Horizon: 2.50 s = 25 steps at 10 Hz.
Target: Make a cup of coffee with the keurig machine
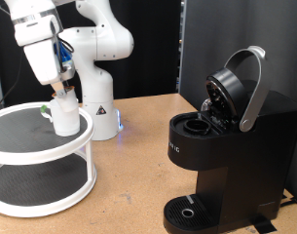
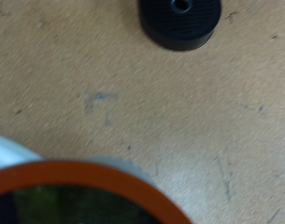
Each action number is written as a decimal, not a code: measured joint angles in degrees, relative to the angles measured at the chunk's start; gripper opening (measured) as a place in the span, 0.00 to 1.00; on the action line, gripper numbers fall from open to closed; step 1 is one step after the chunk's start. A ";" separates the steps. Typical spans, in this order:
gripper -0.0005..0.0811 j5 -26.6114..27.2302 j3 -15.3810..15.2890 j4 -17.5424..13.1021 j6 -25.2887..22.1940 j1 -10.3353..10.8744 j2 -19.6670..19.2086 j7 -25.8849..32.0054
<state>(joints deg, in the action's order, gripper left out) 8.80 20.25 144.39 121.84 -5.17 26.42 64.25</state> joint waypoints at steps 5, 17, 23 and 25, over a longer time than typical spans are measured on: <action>0.57 8.38 -3.15 -2.48 1.03 4.88 -0.13 -1.86; 0.57 19.04 -7.39 -10.83 2.17 11.89 -6.85 5.25; 0.57 18.96 -7.85 -13.52 -2.98 12.43 -9.85 5.71; 0.57 18.94 -8.41 -14.05 -3.18 12.44 -10.48 4.03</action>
<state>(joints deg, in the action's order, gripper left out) 27.74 11.84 130.33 118.67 7.27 15.95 68.28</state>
